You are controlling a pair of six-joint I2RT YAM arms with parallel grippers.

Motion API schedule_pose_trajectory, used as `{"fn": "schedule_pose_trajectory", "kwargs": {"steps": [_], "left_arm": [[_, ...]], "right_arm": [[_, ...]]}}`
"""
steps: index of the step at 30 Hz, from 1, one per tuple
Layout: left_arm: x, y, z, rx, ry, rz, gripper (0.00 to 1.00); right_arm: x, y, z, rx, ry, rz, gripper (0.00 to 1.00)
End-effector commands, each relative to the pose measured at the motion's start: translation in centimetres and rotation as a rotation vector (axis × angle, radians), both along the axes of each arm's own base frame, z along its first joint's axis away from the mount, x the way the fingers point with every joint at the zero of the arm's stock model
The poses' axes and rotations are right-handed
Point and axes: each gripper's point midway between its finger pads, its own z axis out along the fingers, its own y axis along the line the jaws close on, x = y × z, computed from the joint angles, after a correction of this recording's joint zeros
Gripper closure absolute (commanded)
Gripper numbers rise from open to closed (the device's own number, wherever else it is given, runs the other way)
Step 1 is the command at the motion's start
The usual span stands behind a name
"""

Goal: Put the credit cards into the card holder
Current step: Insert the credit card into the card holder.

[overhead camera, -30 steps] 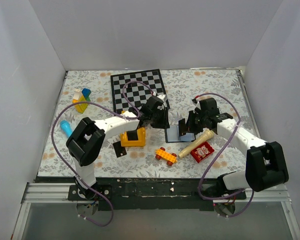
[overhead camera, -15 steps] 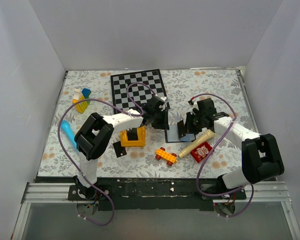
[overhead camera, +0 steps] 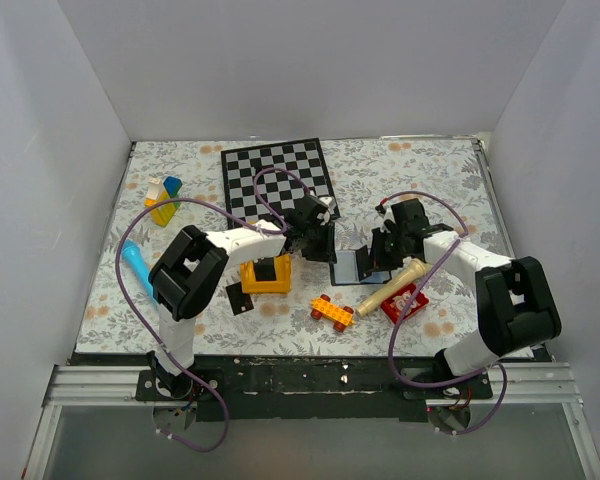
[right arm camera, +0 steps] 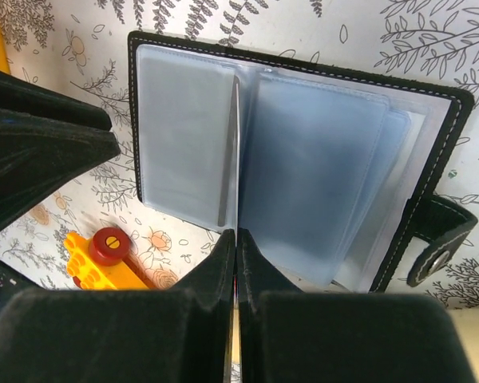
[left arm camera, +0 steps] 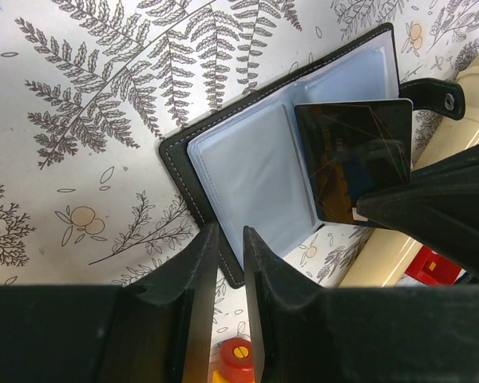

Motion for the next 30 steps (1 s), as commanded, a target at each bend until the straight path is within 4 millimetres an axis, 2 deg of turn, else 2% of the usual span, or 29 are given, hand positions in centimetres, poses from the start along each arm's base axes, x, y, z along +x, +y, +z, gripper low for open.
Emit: {"fn": "schedule_pose_trajectory", "kwargs": {"steps": [1, 20, 30], "left_arm": [[0.0, 0.4, 0.4, -0.002, -0.011, -0.002, 0.82], [-1.0, 1.4, -2.0, 0.031, 0.027, 0.003, 0.83], [-1.1, 1.1, -2.3, 0.025, 0.033, -0.011, 0.84]], "right_arm": [[0.7, 0.5, 0.2, 0.055, 0.000, -0.006, 0.99], [0.3, 1.0, -0.4, 0.203, 0.101, -0.062, 0.99], [0.1, 1.0, -1.1, 0.234, 0.176, -0.133, 0.99]]}}
